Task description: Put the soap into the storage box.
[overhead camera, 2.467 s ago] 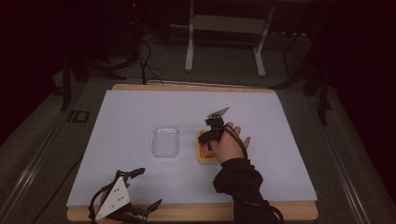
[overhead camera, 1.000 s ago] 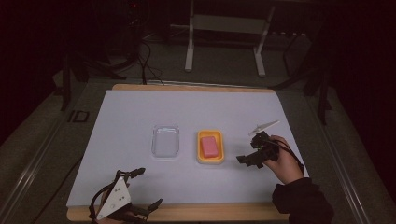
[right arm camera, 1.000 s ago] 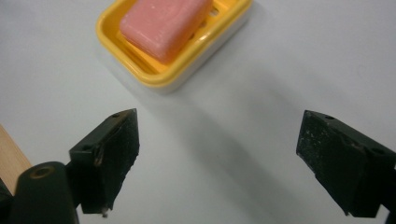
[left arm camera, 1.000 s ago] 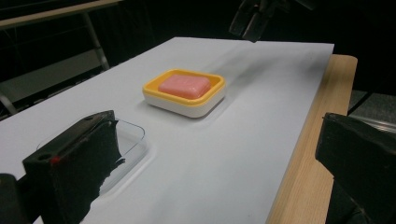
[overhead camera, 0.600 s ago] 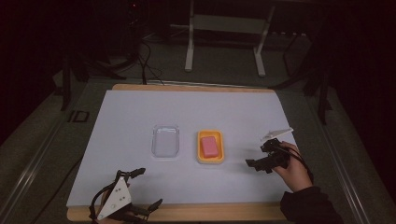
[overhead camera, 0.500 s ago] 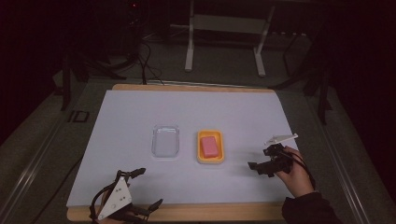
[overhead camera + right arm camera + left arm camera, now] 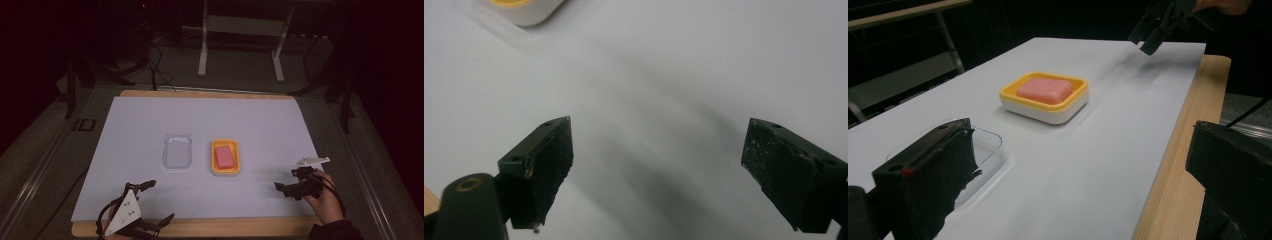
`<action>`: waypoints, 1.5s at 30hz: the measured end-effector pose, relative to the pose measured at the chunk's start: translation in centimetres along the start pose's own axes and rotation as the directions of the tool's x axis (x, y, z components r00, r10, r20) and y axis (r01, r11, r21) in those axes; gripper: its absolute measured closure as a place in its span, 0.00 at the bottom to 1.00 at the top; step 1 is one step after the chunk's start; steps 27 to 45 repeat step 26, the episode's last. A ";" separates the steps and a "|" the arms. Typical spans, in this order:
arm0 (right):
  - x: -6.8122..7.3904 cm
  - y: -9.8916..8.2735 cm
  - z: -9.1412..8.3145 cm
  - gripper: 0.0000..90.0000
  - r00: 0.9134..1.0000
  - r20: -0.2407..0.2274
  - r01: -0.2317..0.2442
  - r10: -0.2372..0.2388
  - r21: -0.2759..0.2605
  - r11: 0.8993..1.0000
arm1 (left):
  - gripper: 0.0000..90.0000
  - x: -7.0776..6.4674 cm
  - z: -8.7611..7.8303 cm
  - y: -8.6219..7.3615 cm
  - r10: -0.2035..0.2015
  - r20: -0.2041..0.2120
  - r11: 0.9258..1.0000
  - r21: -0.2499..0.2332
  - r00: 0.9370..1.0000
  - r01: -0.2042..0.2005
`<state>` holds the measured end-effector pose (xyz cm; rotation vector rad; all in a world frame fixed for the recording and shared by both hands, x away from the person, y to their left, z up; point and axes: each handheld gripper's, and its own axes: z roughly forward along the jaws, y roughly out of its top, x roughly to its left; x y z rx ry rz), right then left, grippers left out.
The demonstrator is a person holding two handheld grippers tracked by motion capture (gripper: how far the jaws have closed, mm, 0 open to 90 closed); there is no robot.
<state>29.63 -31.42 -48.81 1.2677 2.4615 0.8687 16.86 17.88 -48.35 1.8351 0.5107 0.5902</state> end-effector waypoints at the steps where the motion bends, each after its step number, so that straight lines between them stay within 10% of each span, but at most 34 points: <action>1: 0.0 -0.3 0.0 0.15 1.000 0.002 -0.007 0.007 -0.009 1.000 | 0.00 0.0 0.0 0.0 0.000 0.000 1.000 -0.001 1.000 0.000; 17: 0.2 -2.3 -0.1 0.15 0.997 0.035 -0.060 0.066 -0.141 0.988 | 0.01 0.0 0.0 0.0 0.004 0.004 1.000 0.004 1.000 -0.004; 45: 0.2 -2.4 0.3 0.15 0.997 0.037 -0.056 0.062 -0.129 0.990 | 0.01 0.0 0.0 0.0 0.003 0.006 1.000 0.007 1.000 -0.003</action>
